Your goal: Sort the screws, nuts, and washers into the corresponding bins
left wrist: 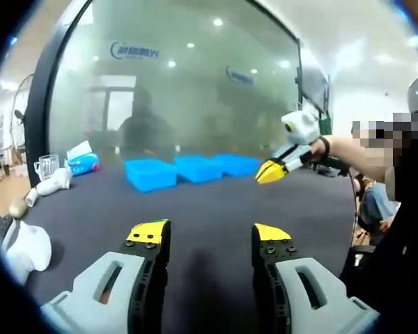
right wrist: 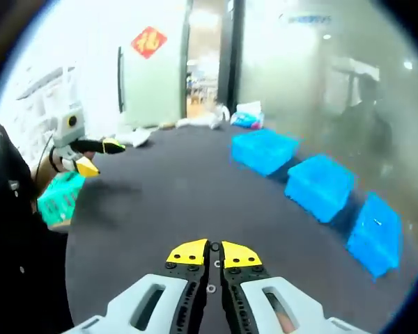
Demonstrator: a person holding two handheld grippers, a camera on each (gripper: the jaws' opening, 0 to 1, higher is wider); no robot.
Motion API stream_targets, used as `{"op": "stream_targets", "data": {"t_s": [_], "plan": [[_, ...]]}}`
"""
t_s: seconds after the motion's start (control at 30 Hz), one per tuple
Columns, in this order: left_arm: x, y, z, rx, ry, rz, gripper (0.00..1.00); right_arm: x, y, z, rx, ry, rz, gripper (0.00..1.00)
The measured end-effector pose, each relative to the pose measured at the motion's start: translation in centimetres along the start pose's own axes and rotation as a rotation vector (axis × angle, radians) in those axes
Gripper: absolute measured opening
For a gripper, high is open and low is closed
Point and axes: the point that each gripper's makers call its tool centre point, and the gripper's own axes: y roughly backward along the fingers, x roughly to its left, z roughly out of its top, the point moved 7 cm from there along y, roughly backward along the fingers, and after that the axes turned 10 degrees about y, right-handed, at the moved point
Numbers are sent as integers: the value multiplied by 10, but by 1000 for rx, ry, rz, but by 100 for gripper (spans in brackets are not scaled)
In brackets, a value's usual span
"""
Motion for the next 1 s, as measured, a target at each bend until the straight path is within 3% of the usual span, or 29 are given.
{"op": "stream_targets", "data": {"t_s": [0.27,0.4,0.63,0.83,1.0], "plan": [[-2,-1,5,-13,0,4,46,0,30,-1,-177,-65,-144,4],[-4,-1,9,-20,-6,4,46,4,41,-5,-220,-84,-200,4],[-5,-2,10,-18,-12,3,46,6,45,-5,-243,-87,-216,4],[-7,-1,10,-16,-23,3,46,-2,45,6,-272,-90,-236,4],[-6,-1,10,-17,-17,8,45,-15,32,12,-247,-84,-242,4]]}}
